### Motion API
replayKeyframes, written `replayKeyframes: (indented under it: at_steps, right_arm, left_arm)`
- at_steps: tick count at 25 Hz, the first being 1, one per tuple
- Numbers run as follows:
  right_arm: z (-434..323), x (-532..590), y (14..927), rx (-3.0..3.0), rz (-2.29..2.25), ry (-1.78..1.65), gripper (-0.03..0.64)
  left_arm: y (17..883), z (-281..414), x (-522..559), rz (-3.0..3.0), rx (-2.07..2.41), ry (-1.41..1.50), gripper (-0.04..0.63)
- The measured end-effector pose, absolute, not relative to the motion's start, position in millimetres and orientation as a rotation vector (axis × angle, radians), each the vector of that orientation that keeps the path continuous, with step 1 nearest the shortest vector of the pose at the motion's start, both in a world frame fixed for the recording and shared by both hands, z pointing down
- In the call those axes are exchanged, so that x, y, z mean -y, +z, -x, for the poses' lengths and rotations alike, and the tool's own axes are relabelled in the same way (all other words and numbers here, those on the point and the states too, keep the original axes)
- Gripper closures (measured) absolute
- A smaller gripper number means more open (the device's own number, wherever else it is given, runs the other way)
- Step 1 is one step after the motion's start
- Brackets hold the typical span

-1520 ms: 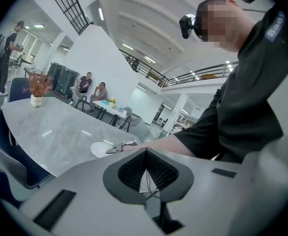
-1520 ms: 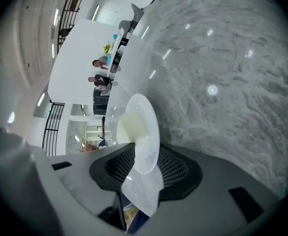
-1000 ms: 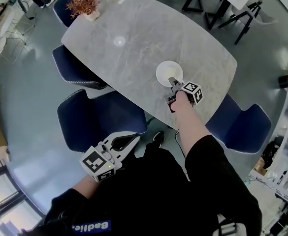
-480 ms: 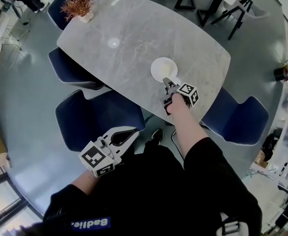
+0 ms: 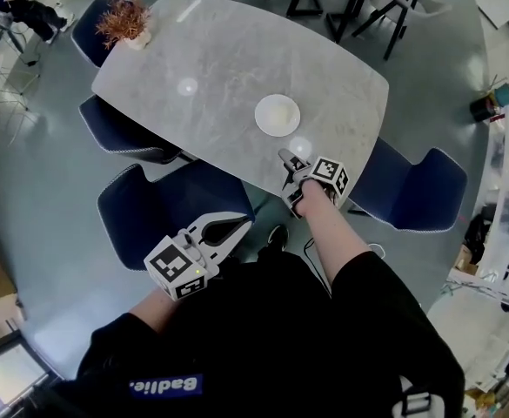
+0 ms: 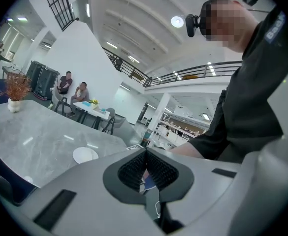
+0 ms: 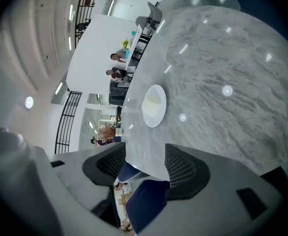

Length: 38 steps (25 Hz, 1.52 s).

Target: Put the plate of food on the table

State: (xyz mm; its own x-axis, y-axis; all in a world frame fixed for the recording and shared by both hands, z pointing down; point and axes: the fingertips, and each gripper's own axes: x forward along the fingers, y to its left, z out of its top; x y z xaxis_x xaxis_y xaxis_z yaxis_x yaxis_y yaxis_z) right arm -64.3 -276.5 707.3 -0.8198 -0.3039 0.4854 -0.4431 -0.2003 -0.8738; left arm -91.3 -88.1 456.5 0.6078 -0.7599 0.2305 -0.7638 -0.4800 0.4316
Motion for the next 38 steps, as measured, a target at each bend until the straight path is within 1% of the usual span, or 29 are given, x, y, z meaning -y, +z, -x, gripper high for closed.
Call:
replayKeyframes:
  at_steps: [8,18,24,28,34,38]
  right_arm:
    - [57.4,219.2,655.9,2.093,-0.727,2.082,0.364]
    - [41.0,167.6,606.7,2.227,-0.651,2.012,0.371]
    - [39.6,134.1,571.0,2.354,-0.59,1.891,0.417]
    - [39.5,113.2,538.4,2.514,-0.543,1.679,0.479]
    - [40.3,86.5,508.0,2.694,-0.456,1.349,0.556]
    - [41.1,78.8,487.0,2.786,-0.438,1.124,0.587]
  left_arm:
    - [447.8,78.9,74.3,-2.413,1.133,0.01,0.588]
    - [440.5,74.9,56.5,-2.483,1.083,0.019,0.588]
    - [435.5,71.4,48.1,-2.522,1.048,0.014,0.588]
    - [432.2,69.5,42.6,-2.542,1.026,0.025,0.588]
    - [431.7,67.1,39.5,-2.564,0.992,0.035,0.588]
    - [429.7,65.3,39.1,-2.588,0.965,0.047,0.588]
